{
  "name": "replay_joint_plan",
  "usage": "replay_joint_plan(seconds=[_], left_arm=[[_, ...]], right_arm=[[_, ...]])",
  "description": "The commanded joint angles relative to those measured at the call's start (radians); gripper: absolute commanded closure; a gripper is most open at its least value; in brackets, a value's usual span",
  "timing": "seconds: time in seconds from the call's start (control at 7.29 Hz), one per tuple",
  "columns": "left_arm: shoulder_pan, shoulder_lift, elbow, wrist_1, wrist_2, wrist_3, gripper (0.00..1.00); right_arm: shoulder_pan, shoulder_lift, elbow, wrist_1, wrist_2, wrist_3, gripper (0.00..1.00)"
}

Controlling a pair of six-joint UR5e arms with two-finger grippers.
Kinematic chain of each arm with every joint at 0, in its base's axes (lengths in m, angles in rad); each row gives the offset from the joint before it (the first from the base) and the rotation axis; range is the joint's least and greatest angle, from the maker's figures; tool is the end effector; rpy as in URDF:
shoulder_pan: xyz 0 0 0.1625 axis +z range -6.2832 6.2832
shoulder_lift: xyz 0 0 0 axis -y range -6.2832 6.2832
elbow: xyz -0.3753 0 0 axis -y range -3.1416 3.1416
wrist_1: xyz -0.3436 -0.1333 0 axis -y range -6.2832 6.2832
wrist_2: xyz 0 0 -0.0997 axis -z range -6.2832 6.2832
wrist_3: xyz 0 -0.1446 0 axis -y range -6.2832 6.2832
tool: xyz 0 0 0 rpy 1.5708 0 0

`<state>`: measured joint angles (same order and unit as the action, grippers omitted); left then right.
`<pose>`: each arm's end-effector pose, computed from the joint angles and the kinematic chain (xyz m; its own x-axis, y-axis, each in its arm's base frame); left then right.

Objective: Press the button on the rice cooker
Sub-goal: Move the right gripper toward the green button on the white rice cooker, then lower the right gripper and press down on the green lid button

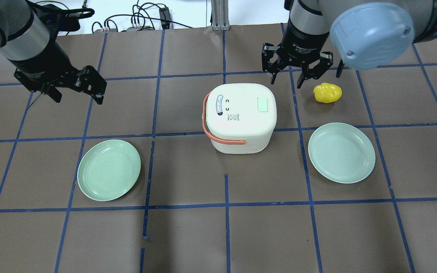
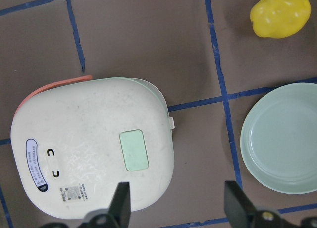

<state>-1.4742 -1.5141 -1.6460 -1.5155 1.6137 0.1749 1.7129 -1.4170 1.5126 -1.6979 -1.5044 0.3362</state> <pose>-0.0853 -0.4375 0.3901 -0.9959 0.0766 -0.0486 0.0781 0.9965 -0.0288 0.2128 -0.4784 0.3595 -0.9789 0.1911 -0.0730 0.1921 0.9813 -0.0079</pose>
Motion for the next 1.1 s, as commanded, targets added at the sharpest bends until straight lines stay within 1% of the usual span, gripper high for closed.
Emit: replay_joint_plan(seconds=[0.0,0.14,0.69,0.96], left_arm=[[0.000,0.000,0.000,0.000,0.000,0.000,0.00],[0.000,0.000,0.000,0.000,0.000,0.000,0.00],[0.000,0.000,0.000,0.000,0.000,0.000,0.00],[0.000,0.000,0.000,0.000,0.000,0.000,0.00]], right_arm=[[0.008,0.021,0.003,-0.002,0.010,-0.002,0.87],[0.010,0.045,0.006,-0.002,0.012,-0.003,0.92],[0.047,0.090,0.004,-0.009,0.012,-0.008,0.90],[0.045,0.113,0.003,-0.055,0.012,-0.011,0.90]])
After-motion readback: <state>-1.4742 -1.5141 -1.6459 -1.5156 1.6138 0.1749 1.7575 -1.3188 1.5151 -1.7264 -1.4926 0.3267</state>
